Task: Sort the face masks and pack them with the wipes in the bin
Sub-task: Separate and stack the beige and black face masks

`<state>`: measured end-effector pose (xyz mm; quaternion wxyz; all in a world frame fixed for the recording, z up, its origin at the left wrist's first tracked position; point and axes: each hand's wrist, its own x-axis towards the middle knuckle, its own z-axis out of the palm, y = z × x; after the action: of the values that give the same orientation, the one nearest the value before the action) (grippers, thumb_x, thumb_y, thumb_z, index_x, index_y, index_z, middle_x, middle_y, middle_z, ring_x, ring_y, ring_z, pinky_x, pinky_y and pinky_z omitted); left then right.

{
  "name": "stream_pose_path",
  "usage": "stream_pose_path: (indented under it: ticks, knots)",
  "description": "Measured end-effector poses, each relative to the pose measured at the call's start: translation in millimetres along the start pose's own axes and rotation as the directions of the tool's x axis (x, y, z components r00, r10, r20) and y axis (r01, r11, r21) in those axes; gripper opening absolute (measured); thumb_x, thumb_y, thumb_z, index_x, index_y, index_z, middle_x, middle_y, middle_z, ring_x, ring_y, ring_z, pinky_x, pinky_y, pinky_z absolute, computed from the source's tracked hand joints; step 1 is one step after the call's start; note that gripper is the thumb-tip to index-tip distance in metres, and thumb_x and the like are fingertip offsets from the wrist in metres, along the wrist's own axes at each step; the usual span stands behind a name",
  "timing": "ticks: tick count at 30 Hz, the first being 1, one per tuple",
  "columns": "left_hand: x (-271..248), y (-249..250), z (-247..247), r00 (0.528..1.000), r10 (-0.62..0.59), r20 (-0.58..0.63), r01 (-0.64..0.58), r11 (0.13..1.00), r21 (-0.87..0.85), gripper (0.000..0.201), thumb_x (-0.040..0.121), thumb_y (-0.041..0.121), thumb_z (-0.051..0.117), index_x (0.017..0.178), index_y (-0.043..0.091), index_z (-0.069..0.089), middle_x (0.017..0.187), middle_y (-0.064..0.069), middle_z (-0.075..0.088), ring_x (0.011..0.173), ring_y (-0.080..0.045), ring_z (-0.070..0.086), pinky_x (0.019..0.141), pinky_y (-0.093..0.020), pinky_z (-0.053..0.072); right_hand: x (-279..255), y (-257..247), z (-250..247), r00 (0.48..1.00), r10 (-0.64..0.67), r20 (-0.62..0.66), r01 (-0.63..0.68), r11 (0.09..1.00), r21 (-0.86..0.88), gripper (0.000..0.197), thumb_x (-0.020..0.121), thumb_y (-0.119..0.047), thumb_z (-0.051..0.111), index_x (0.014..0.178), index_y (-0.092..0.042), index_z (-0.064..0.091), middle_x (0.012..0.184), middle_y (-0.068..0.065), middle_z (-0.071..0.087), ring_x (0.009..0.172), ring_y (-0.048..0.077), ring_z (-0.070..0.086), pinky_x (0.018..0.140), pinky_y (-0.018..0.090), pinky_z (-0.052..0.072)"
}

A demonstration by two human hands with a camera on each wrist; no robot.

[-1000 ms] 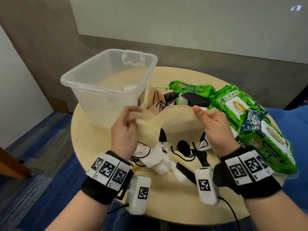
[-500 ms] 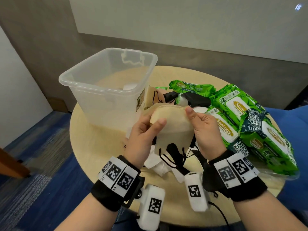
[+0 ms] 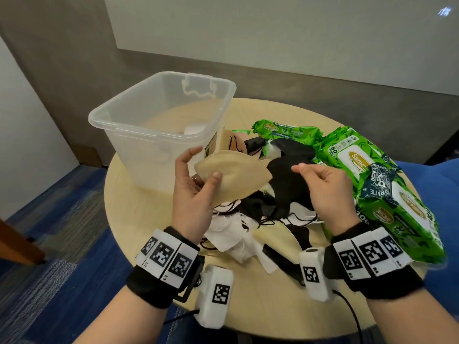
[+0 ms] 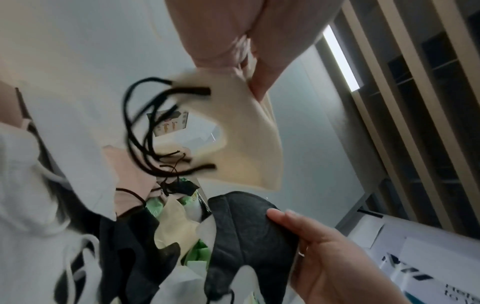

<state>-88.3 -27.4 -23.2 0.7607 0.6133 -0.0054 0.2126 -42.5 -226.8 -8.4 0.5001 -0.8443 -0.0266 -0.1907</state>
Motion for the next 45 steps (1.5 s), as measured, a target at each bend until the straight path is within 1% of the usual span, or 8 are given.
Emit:
stream_pose_path:
  ticks: [5,10,16,23,26,29,40,45]
  knots:
    - [0.0,7.9,1.3,0.978,-0.074,0.197,0.099,0.988,-0.118,0.047,0.093,-0.004,0.044,0.098,0.042,0.056,0.088,-0.001,0.066,0.073,-0.012,0.062,0.059,-0.025,0.053,0.4,-5.0,-0.6,0.963,-0.199,0.184,0.199,0.980,0.020,0.042,0.084,-0.007,0.065,0.119,-0.028,0.058,0.067,-0.009,0.052,0.061,-0.001,0.047,0.061,0.007,0.037]
    - [-0.5,1.6,9.3,0.923,-0.256,0.287,0.256,0.966,0.038,0.053,0.093,-0.005,0.039,0.061,0.030,0.063,0.086,-0.003,0.056,0.069,-0.013,0.052,0.052,-0.016,0.043,-8.1,-11.4,7.0,0.842,-0.479,0.248,0.444,0.877,0.187,0.059,0.069,-0.027,0.072,0.124,-0.028,0.052,0.069,0.003,0.052,0.078,0.000,0.041,0.075,0.013,0.036]
    - [-5.9,-2.0,18.8,0.838,-0.422,0.346,0.420,0.904,0.085,0.030,0.092,-0.003,0.040,0.074,0.013,0.058,0.083,-0.007,0.055,0.078,-0.020,0.048,0.067,-0.028,0.039,-6.3,-13.0,7.1,0.812,-0.489,0.317,0.454,0.872,0.184,0.035,0.067,-0.038,0.066,0.103,-0.034,0.064,0.086,-0.011,0.069,0.099,0.007,0.052,0.086,0.033,0.045]
    - [-8.7,8.5,12.8,0.924,-0.238,0.299,0.088,0.893,0.441,0.054,0.058,0.074,0.046,0.090,0.034,0.062,0.111,0.016,0.051,0.116,-0.006,0.042,0.107,-0.039,0.031,1.4,-20.9,1.0,0.828,-0.383,0.410,0.482,0.859,-0.172,0.022,0.062,-0.040,0.063,0.061,-0.019,0.069,0.060,-0.022,0.052,0.073,0.010,0.051,0.074,0.041,0.042]
    - [-9.3,11.3,16.7,0.903,-0.185,0.389,-0.019,0.885,0.465,0.051,0.059,0.051,0.076,0.099,0.024,0.060,0.110,-0.001,0.058,0.093,-0.006,0.058,0.078,-0.012,0.045,2.4,-27.2,4.5,0.803,-0.336,0.491,0.526,0.788,-0.320,0.032,0.058,-0.056,0.047,0.056,-0.028,0.063,0.052,-0.014,0.047,0.067,0.014,0.048,0.074,0.035,0.033]
    - [-7.4,7.8,17.5,0.909,-0.106,0.403,-0.111,0.870,0.480,0.031,0.070,0.011,0.075,0.095,0.016,0.057,0.101,-0.012,0.059,0.076,-0.007,0.056,0.064,-0.011,0.044,-0.1,-32.1,9.6,0.792,-0.315,0.523,0.542,0.757,-0.364,0.020,0.060,-0.051,0.062,0.055,-0.033,0.058,0.049,-0.017,0.041,0.062,0.004,0.039,0.072,0.032,0.024]
    - [-8.6,5.5,7.5,0.968,-0.174,0.181,0.158,0.982,0.099,0.032,0.089,-0.005,0.053,0.096,0.025,0.044,0.081,-0.009,0.062,0.060,-0.011,0.061,0.047,-0.025,0.048,-2.7,-21.4,4.2,0.902,-0.081,0.424,0.044,0.994,0.097,0.015,0.075,-0.016,0.075,0.070,-0.003,0.070,0.068,0.023,0.063,0.062,0.018,0.054,0.059,0.038,0.046]
    - [-16.2,-4.0,13.9,0.976,-0.024,0.218,-0.045,0.952,0.304,0.026,0.088,0.031,0.050,0.108,0.046,0.046,0.112,-0.002,0.058,0.103,-0.029,0.058,0.092,-0.060,0.043,-6.4,-17.5,13.1,0.919,-0.067,0.390,0.001,0.986,0.168,0.025,0.073,-0.018,0.075,0.066,0.005,0.065,0.063,0.020,0.055,0.061,0.017,0.048,0.060,0.030,0.038]
